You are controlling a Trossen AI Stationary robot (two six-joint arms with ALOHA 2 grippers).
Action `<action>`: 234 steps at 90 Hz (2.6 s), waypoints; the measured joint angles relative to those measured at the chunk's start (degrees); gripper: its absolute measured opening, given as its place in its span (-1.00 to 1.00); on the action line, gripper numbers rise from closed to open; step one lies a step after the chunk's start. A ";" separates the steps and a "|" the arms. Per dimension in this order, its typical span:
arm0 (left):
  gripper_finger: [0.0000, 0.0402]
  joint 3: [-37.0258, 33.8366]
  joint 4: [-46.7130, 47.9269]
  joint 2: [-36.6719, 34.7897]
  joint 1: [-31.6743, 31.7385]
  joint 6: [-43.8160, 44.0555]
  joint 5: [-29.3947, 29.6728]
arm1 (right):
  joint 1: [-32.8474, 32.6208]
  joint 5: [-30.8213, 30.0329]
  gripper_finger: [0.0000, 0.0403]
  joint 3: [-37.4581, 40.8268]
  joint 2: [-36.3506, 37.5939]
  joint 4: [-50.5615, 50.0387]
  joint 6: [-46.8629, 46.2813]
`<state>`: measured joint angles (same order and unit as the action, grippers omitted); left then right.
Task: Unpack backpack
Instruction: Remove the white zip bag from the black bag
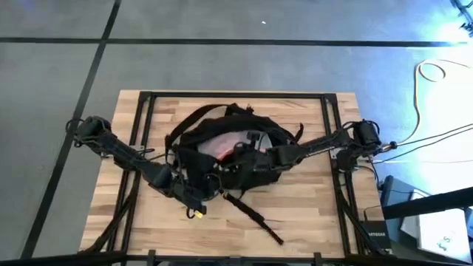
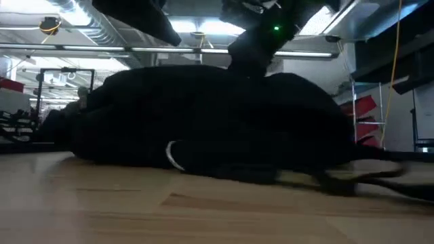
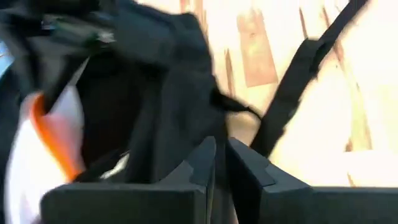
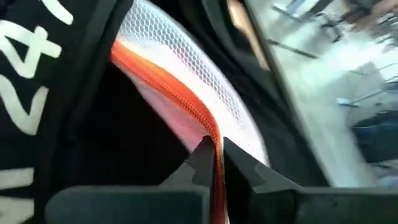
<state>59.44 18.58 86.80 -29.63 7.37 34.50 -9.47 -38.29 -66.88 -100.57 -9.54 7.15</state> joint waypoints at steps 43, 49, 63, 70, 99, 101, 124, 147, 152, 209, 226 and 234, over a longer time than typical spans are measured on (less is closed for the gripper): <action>-0.88 -10.13 -20.03 5.38 5.41 -6.46 4.48 | 5.19 -0.75 -1.00 -7.80 1.81 -5.97 5.24; -0.88 -11.18 -21.69 6.31 6.87 -6.21 4.32 | 5.19 -0.77 -1.00 -9.31 3.14 -7.94 5.32; -0.88 -14.24 -28.66 9.17 9.88 -5.36 2.21 | 5.15 -1.86 -1.00 -10.98 6.77 -9.19 6.64; -0.88 -15.72 -33.65 11.27 11.18 -4.45 1.10 | 5.15 -2.20 -1.00 -11.13 8.66 -8.94 7.97; -0.88 -16.96 -40.80 17.92 15.27 -5.12 0.61 | 3.93 -3.33 -1.00 -11.24 17.65 -10.03 7.41; -0.88 -16.96 -40.77 18.06 15.60 -5.41 0.70 | 3.66 -3.34 -1.00 -11.24 18.20 -10.45 6.87; -0.88 -16.94 -39.20 18.08 21.47 -15.23 2.44 | -2.73 -1.12 -1.00 -11.24 22.57 -15.83 0.50; -0.88 -16.87 -39.17 17.73 30.17 -22.80 -1.98 | -9.38 -0.72 -1.00 -9.02 21.84 -22.93 -10.06; -0.88 -16.89 -38.44 17.03 31.91 -24.96 -2.73 | -9.80 -0.98 -1.00 -6.89 21.31 -23.52 -11.61; -0.88 -16.96 -25.33 -8.36 24.94 -28.63 -24.77 | -10.43 13.53 -1.00 18.18 20.84 -4.13 -26.96; -0.87 -16.92 -21.81 -11.82 19.71 -31.64 -22.82 | -13.08 13.86 -1.00 18.35 20.83 -7.81 -26.43; -0.79 -16.92 -22.56 -12.19 18.06 -30.26 -21.63 | -14.63 14.08 -1.00 18.35 20.83 -7.85 -26.43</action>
<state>42.52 -3.98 74.61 -11.57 -22.90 12.88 -24.10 -24.21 -48.53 -79.75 -17.39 -19.29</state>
